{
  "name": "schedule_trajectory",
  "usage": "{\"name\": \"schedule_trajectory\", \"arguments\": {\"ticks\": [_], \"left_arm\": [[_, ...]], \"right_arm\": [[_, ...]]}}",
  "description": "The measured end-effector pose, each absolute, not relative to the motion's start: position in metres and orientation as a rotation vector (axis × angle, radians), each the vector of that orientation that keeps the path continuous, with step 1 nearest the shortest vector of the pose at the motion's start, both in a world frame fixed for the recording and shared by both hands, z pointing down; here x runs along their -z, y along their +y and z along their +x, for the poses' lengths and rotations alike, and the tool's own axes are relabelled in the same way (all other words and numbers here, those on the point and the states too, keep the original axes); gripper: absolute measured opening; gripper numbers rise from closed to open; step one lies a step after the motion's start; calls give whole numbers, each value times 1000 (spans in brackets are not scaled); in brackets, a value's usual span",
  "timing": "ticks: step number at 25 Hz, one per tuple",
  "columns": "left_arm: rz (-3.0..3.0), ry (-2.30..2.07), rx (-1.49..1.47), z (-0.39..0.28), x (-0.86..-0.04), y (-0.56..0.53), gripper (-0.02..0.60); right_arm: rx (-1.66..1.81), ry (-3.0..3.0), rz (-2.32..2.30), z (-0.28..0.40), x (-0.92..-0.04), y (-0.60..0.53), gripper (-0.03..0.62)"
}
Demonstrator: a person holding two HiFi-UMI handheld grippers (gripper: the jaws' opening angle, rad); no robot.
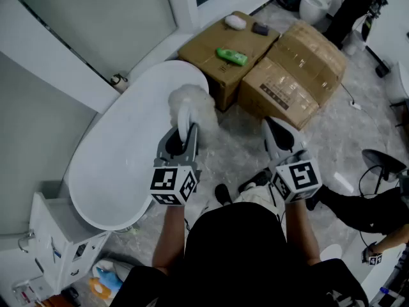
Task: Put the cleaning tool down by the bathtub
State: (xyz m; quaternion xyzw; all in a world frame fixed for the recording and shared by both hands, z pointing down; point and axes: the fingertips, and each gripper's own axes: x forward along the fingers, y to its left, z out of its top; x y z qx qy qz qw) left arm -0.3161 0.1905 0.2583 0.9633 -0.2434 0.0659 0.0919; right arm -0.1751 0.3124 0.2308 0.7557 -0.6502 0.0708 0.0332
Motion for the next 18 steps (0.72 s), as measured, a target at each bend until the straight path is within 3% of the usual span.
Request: {"name": "schedule_trajectory", "arguments": {"ticks": [18], "left_arm": [[2859,-708,-234,-329,-264,202,84]], "right_arm": [[-231,-2025,2306,-200,-232,322,8]]}}
